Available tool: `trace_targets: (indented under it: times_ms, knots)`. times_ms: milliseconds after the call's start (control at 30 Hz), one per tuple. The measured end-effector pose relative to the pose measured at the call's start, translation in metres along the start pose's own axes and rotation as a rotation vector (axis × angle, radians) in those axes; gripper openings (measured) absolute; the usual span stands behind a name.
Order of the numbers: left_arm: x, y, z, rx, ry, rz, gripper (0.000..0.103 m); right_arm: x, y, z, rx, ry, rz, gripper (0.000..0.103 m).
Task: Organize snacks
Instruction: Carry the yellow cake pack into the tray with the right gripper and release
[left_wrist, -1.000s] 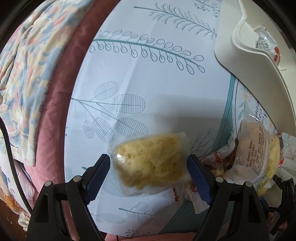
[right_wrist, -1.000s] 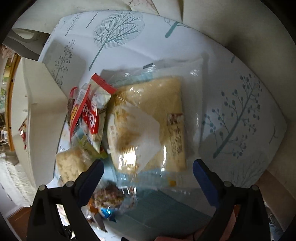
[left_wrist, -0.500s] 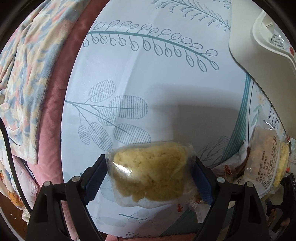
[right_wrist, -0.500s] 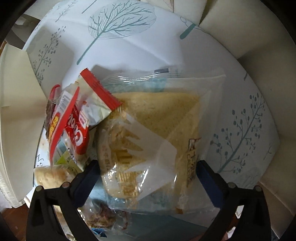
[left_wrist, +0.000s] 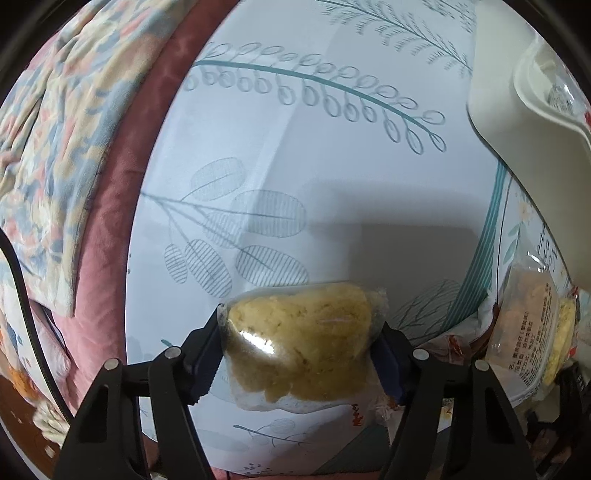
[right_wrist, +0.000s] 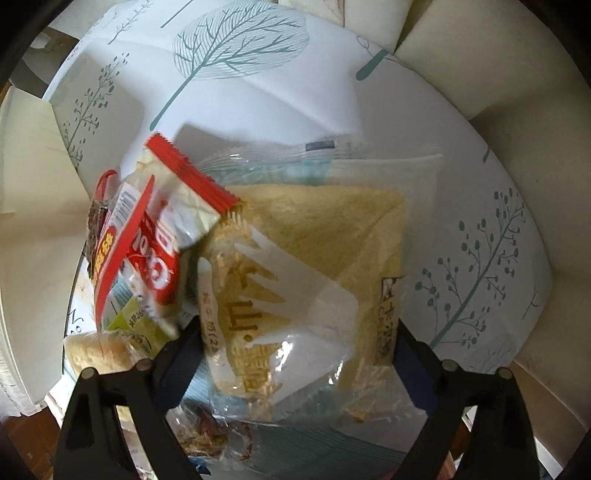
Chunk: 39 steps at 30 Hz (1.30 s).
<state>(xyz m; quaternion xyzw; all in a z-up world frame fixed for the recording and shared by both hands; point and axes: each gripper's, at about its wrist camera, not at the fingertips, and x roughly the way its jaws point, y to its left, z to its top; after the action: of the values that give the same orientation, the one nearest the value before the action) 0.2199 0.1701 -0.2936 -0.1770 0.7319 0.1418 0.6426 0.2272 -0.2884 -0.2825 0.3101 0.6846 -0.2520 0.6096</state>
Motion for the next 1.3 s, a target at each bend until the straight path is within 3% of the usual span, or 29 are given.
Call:
trace_targets:
  times_ms: [267,433,867,1300]
  knots:
    - [-0.003,0.009,-0.013,-0.029,0.01,0.001,0.069,0.003,-0.024,-0.015,0.025,0.038,0.02,0.091]
    - [-0.013,0.013,-0.031,-0.043,0.02,-0.037,0.069,-0.002,-0.039,-0.021,0.042,0.07,0.053,0.091]
    - [-0.086,-0.004,-0.071,0.002,-0.003,-0.108,0.069,-0.068,-0.045,-0.023,-0.101,0.034,0.193,0.091]
    - [-0.182,-0.057,-0.073,0.105,-0.167,-0.118,0.069,-0.119,0.033,-0.03,-0.399,-0.121,0.346,0.091]
